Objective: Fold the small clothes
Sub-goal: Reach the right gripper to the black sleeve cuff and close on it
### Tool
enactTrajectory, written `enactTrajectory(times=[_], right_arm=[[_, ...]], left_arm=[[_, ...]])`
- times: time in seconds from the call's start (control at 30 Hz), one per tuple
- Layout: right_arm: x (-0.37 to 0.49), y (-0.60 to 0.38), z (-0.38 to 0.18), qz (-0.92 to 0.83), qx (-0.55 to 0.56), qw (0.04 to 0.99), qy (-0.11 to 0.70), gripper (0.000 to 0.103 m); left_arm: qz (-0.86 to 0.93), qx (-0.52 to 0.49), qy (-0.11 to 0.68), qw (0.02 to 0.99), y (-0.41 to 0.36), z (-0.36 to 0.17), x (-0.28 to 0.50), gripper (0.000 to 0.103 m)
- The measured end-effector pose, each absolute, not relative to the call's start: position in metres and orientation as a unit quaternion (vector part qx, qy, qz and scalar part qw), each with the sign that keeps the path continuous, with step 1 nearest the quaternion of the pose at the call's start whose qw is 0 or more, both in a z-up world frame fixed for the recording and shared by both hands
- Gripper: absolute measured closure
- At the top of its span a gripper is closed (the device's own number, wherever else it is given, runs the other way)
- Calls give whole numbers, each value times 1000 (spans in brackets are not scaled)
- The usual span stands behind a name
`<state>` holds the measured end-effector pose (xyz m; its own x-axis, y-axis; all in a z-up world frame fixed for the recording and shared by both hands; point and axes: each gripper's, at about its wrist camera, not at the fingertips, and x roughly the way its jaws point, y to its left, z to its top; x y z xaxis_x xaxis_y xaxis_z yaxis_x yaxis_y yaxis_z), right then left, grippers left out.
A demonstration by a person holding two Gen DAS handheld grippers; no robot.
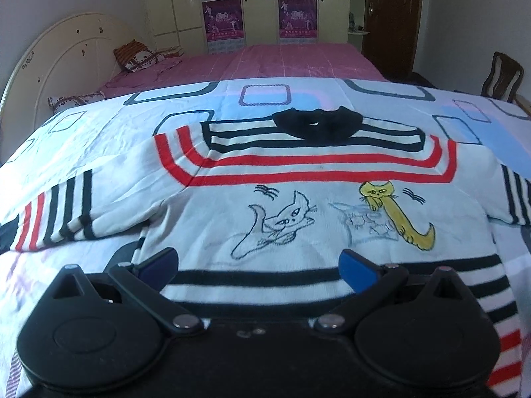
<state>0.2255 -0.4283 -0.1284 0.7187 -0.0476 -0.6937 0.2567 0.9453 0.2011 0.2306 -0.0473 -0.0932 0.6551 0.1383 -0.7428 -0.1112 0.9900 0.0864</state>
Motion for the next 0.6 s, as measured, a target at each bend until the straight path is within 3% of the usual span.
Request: enactTrajectory(times=[0.43, 0.47, 0.5, 0.53, 0.6], right_arm=[[276, -526, -181, -181, 204, 881, 387, 1], [280, -531, -184, -187, 206, 878, 388, 11], [283, -536, -187, -190, 212, 875, 391, 35], [285, -541, -191, -198, 222, 869, 396, 43], [287, -550, -196, -206, 237, 866, 390, 43]], left_arm=[[78, 38, 428, 900, -66, -117, 278, 5], [78, 40, 429, 899, -66, -118, 280, 6], [77, 41, 430, 899, -66, -119, 282, 7], [78, 42, 432, 898, -66, -120, 283, 8], [82, 42, 435, 896, -65, -121, 285, 9]])
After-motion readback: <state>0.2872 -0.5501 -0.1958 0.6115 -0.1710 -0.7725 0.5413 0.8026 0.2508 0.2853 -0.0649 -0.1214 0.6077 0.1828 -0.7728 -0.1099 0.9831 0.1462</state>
